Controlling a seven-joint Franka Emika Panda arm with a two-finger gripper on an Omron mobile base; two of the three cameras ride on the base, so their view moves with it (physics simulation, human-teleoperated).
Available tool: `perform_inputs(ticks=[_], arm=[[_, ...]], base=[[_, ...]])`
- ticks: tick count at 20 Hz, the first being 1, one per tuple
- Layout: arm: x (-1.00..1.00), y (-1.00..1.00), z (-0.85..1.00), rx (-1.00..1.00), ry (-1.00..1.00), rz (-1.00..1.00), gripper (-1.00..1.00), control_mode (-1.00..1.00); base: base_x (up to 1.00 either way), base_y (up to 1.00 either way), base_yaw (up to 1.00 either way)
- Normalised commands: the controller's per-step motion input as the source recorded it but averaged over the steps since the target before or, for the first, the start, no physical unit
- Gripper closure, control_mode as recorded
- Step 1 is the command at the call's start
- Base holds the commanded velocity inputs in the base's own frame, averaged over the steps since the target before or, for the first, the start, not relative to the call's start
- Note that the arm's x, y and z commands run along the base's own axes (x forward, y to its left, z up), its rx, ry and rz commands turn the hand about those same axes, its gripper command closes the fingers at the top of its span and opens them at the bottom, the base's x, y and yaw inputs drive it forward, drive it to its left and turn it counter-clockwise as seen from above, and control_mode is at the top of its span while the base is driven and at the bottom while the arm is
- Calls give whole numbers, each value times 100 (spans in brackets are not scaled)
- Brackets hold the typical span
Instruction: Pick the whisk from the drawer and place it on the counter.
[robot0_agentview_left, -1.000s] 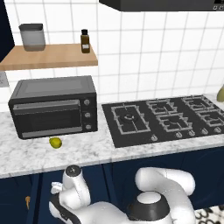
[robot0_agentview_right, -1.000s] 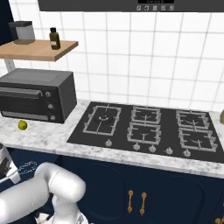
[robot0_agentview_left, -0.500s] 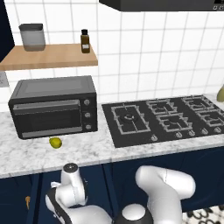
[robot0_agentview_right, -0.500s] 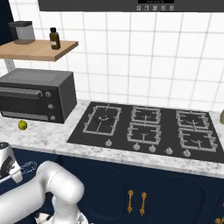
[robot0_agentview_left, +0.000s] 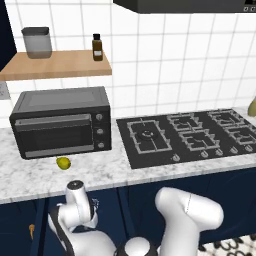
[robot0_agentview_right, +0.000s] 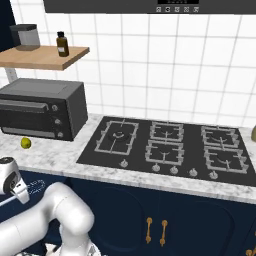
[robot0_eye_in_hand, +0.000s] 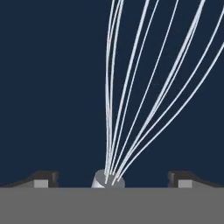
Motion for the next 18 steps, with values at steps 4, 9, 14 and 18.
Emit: perform_inputs(ticks=[4,9,14,18], arm=[[0,0,-5,0,0,0,100,-100],[-4,0,0,0,0,0,100,-100],[-39,0,8,0,0,0,100,-100],[-64,0,62,0,0,0,100,-100]], base=[[0,0,0],[0,0,0],[0,0,0],[0,0,0]])
